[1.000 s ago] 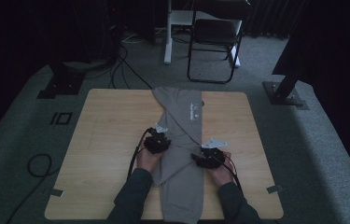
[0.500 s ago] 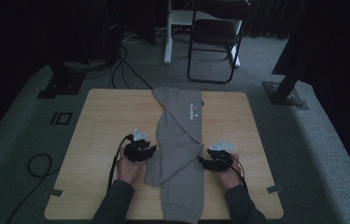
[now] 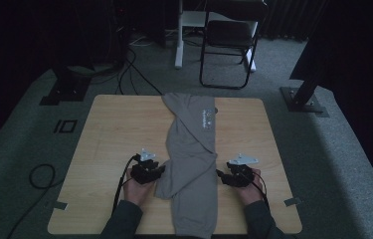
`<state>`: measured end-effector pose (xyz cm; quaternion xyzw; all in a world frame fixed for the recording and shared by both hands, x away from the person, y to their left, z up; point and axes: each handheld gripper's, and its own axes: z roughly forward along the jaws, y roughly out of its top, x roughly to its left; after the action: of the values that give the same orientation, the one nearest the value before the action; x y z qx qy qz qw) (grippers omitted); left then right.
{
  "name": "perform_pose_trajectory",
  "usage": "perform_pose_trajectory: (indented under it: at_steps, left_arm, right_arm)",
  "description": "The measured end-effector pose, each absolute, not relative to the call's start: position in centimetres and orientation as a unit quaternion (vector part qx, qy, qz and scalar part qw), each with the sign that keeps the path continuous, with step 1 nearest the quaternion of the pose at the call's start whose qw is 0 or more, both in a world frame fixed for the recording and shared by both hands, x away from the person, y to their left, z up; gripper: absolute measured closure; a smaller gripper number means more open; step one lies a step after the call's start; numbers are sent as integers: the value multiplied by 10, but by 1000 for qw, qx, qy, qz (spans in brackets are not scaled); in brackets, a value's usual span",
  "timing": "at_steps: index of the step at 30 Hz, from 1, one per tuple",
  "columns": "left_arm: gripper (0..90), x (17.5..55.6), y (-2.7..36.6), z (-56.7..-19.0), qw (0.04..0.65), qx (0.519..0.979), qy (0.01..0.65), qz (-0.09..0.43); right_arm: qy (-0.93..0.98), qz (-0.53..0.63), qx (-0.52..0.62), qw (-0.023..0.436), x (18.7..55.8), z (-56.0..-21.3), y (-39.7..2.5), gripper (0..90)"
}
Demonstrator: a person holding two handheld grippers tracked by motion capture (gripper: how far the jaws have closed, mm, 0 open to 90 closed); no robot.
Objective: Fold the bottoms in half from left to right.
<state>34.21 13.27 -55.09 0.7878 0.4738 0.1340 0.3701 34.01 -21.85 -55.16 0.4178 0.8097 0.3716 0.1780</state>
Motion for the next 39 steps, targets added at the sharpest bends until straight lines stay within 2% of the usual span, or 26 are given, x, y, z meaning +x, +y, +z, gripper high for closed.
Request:
perform_pose_trajectory:
  at_steps: [3, 5, 15, 25, 28, 32, 35, 39]
  left_arm:
    - [827, 337, 133, -548, 383, 786, 469, 126]
    - [843, 332, 131, -544, 394, 785, 461, 123]
    - [846, 301, 107, -520, 446, 792, 405, 99]
    - [845, 273, 49, -520, 460, 826, 323, 35]
    - [834, 268, 35, -524, 459, 839, 292, 12]
    - [686, 267, 34, -523, 477, 834, 277, 2]
    - [654, 275, 48, -520, 486, 821, 299, 23]
    - [655, 297, 68, -525, 463, 812, 350, 63]
  right_arm:
    - [812, 367, 418, 178, 341, -554, -218, 423]
    - [813, 365, 418, 177, 341, -555, -218, 424]
    - [812, 366, 417, 181, 340, -554, -217, 425]
    - [807, 370, 420, 186, 340, -552, -218, 428]
    - [806, 374, 418, 190, 339, -551, -217, 429]
    - [805, 379, 415, 192, 337, -548, -216, 428]
    - [805, 382, 411, 193, 335, -545, -214, 429]
    - [807, 389, 400, 194, 327, -539, -208, 427]
